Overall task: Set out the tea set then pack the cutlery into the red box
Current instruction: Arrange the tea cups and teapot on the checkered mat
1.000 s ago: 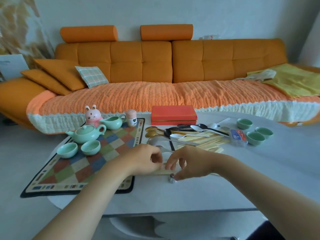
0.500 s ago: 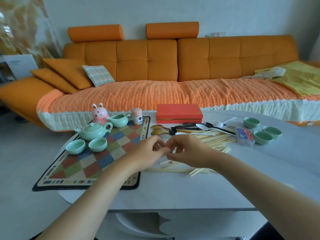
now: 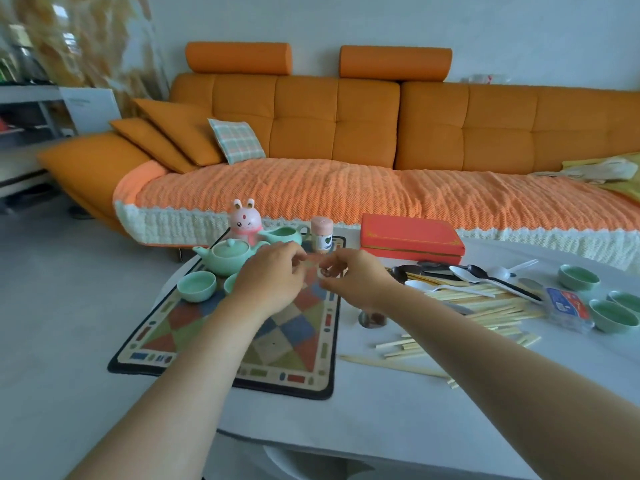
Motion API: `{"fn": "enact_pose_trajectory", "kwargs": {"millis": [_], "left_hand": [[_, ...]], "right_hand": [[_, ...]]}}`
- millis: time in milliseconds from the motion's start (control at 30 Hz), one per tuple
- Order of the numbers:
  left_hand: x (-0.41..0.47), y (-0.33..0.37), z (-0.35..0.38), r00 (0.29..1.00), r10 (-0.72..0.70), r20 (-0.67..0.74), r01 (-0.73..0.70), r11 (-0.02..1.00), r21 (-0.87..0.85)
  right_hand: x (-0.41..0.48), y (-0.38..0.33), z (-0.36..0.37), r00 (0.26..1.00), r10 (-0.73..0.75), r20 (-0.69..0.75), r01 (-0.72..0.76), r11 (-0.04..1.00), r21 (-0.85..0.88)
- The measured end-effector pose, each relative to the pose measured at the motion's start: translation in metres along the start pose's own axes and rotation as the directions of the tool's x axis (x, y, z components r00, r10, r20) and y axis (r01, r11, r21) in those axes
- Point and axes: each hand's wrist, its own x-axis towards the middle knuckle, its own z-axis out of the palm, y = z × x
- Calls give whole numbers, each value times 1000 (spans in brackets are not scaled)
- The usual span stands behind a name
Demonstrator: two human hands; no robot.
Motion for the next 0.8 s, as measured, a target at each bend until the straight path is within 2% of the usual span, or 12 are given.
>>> {"fn": "enact_pose_trajectory", "kwargs": {"millis": [67, 133, 267, 367, 500, 700, 800], "left_hand": [[4, -23, -9, 1000, 14, -6, -13, 984, 180], [6, -41, -19, 999, -23, 28, 15, 967, 256], [-1, -66, -38, 987, -85, 138, 58, 980, 189], [-9, -76, -45, 984, -80, 160, 55, 987, 154], [-19, -78, -48, 988, -74, 133, 60, 993, 101], [-35, -67, -41, 921, -172, 349, 146, 984, 100], [-39, -59, -37, 907, -176, 383, 139, 983, 122]], "right_hand": [[17, -9, 12, 999, 13, 43, -11, 999, -46], [29, -18, 24, 993, 13, 114, -4, 997, -83], [34, -40, 44, 949, -17, 316, 77, 981, -181], [28, -50, 59, 918, -26, 395, 118, 971, -209], [21, -54, 72, 919, -48, 392, 110, 984, -137], [14, -49, 71, 950, -13, 311, 44, 995, -93], [11, -49, 72, 958, -3, 286, 38, 993, -115]]}}
